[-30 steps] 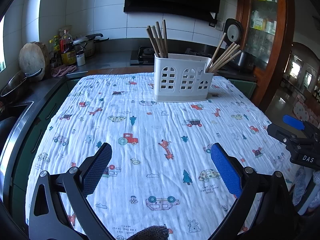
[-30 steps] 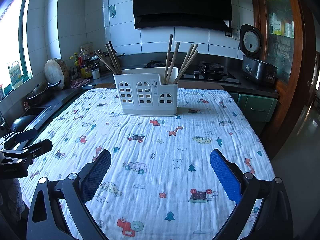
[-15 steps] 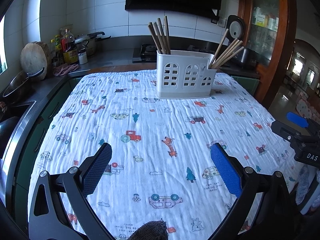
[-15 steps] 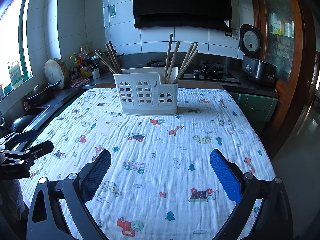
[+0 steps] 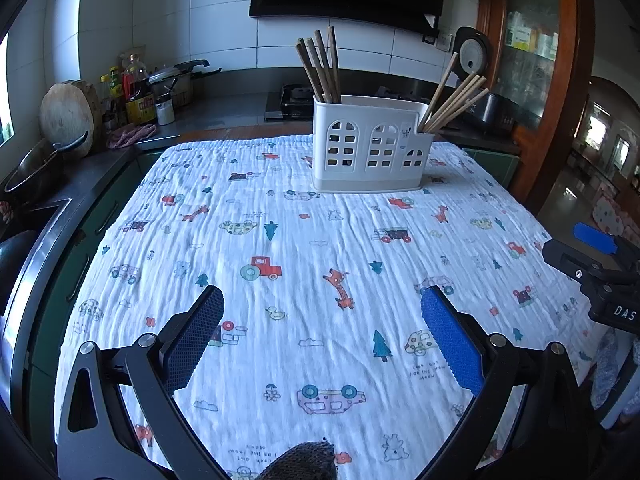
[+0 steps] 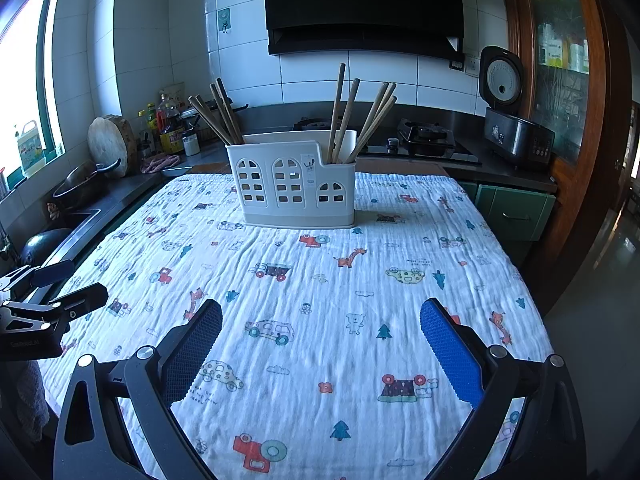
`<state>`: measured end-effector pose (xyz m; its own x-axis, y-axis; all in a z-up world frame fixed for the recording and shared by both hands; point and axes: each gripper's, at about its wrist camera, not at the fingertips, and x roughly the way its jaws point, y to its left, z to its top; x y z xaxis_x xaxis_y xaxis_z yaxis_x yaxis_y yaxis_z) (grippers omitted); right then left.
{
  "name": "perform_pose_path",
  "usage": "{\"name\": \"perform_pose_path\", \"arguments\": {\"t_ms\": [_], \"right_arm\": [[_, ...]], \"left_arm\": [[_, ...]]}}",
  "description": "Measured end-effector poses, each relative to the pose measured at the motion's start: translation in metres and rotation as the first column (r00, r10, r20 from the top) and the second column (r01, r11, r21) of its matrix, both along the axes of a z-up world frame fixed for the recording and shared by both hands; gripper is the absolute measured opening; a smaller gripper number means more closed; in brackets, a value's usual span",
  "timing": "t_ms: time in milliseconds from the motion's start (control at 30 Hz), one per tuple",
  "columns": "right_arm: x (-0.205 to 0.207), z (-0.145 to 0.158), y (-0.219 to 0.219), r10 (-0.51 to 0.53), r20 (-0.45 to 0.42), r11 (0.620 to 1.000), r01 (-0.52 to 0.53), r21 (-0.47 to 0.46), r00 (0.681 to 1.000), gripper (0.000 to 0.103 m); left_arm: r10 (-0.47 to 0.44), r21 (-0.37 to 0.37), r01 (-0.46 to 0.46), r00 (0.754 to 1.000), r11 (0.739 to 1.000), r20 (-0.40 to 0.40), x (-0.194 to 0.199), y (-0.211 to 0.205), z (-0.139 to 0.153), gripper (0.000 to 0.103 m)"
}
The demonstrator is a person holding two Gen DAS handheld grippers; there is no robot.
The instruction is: Organize utensils
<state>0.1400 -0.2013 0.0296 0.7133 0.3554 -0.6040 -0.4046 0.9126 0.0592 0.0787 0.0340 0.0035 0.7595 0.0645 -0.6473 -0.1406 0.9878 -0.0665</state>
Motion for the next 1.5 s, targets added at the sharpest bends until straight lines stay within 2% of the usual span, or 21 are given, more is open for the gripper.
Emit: {"name": "perform_pose_path", "arguments": {"t_ms": [633, 767, 1500], "right_arm": [[0.001, -0.002, 0.001, 0.001, -0.002, 1.0, -0.001, -0.001, 1.0, 0.096], [0.0, -0.002, 0.001, 0.001, -0.004, 1.0, -0.001, -0.001, 1.0, 0.096], [0.001, -0.001, 0.001, 0.001, -0.005, 1.0, -0.001, -0.001, 1.0, 0.096]], "left_arm": [[-0.027, -0.001, 0.027, 1.0, 1.0, -0.017, 0.0, -0.005, -0.003, 0.098], [-0.017, 0.02, 0.018, 0.999, 1.0, -0.037, 0.001, -0.008, -0.005, 0.098], [-0.051, -0.008, 0.051, 0.998, 0.999, -0.031, 0.0, -0.012, -0.005, 0.098]]}}
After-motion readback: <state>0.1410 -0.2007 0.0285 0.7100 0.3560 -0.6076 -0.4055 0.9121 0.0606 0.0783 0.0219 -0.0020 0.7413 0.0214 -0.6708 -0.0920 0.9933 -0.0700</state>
